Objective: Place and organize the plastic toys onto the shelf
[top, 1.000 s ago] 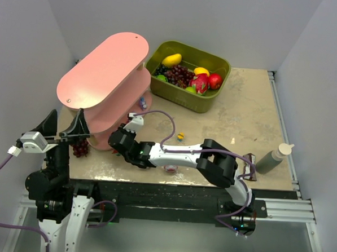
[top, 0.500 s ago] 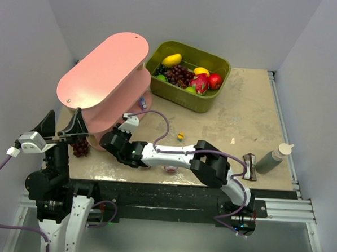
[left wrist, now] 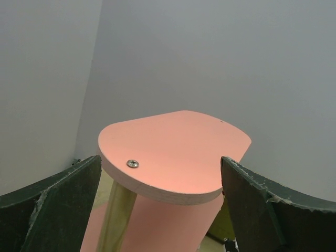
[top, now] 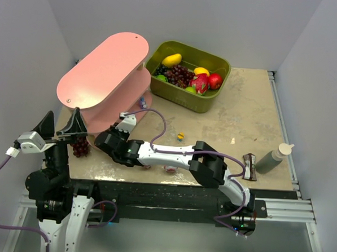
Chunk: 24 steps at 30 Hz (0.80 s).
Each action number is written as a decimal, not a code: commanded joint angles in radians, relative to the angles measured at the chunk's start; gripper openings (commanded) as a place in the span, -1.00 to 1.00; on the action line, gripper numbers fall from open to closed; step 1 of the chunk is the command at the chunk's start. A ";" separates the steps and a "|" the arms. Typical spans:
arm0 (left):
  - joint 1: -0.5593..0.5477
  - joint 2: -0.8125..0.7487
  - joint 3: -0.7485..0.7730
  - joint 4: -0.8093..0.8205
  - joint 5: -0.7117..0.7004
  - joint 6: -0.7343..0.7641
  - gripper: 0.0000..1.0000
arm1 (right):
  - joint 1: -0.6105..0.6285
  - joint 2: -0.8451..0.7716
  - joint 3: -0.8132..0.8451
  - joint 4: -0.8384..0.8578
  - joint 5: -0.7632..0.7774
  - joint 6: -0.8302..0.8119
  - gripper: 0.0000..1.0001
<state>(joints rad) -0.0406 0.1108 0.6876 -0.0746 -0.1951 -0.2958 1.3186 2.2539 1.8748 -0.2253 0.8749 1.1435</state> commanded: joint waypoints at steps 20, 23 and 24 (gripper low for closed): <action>0.005 -0.005 0.000 0.007 -0.032 0.004 0.99 | 0.011 0.044 0.081 -0.026 0.072 0.013 -0.65; 0.005 -0.005 0.000 0.007 -0.035 0.006 0.99 | 0.011 0.047 0.087 -0.022 0.068 0.005 -0.57; 0.005 -0.005 0.000 0.006 -0.036 0.006 0.99 | 0.010 0.049 0.090 -0.019 0.065 0.002 -0.53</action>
<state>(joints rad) -0.0402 0.1108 0.6876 -0.0841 -0.2142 -0.2958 1.3228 2.2890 1.9156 -0.2520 0.8913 1.1419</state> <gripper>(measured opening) 0.994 0.208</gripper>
